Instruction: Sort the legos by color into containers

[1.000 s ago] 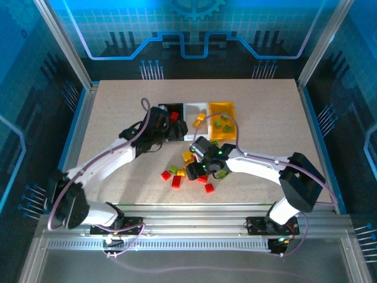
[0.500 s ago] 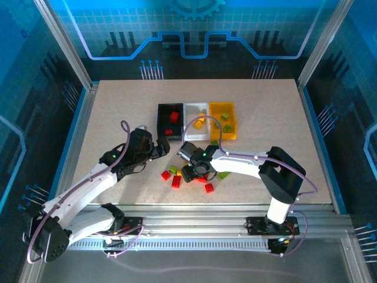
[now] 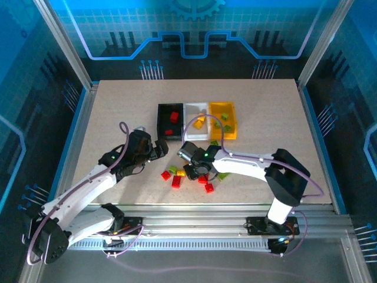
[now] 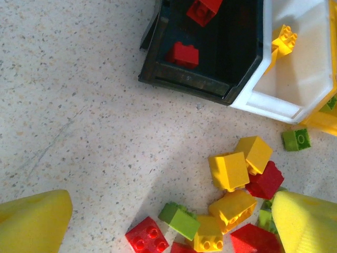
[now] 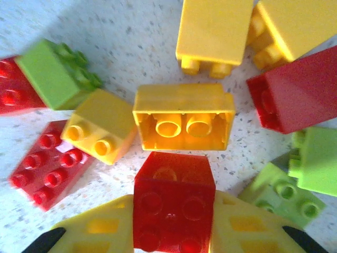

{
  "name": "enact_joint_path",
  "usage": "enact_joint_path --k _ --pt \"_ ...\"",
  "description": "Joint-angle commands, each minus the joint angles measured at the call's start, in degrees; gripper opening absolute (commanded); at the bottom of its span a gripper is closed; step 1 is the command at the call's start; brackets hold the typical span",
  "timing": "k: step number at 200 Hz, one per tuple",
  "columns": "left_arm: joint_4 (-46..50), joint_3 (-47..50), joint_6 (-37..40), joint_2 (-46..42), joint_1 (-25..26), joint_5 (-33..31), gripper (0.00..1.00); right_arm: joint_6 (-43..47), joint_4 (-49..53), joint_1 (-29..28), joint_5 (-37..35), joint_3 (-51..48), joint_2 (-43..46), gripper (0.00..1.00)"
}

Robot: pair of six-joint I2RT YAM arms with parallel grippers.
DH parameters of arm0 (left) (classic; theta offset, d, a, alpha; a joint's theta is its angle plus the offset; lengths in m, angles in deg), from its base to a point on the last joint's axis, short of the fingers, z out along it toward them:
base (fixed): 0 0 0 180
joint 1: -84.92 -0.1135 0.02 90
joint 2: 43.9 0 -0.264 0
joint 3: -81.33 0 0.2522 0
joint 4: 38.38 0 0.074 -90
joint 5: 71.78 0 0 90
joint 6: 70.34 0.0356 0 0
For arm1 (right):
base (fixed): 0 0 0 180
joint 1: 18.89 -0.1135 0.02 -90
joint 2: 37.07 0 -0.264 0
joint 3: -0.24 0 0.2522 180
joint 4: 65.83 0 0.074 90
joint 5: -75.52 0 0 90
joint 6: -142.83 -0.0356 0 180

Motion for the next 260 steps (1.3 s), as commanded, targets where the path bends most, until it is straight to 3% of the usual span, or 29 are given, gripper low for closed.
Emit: enact_joint_path --k 1,41,117,131,150,182,218,260 --pt "1.65 1.83 -0.67 -2.02 -0.48 -0.03 0.99 1.88 1.15 1.72 -1.46 4.47 4.71 0.27" --pt "2.17 4.25 -1.56 -3.01 -0.72 1.80 0.99 3.10 -0.84 7.75 0.00 18.00 -3.53 0.27" --pt "1.04 8.29 1.13 -3.46 -0.83 8.56 0.96 2.53 8.13 13.30 0.61 53.80 -33.25 0.31" --pt "0.52 8.25 1.86 -2.09 -0.88 9.83 0.95 2.57 8.70 13.60 1.72 57.53 -36.01 0.36" --pt "0.01 8.04 2.62 -0.10 -0.85 10.76 0.93 2.88 8.73 13.60 2.81 60.86 -36.47 0.53" --pt "-0.72 7.51 3.92 4.07 0.14 11.41 0.89 2.68 6.75 13.56 3.22 58.03 -32.45 0.63" --pt "-0.81 6.24 4.57 10.49 5.29 9.02 0.82 1.78 -0.61 13.56 3.70 41.71 -20.07 0.64" --pt "-3.76 5.62 5.27 18.12 7.88 7.53 0.74 0.87 -5.36 14.35 2.94 27.20 -9.63 0.65"
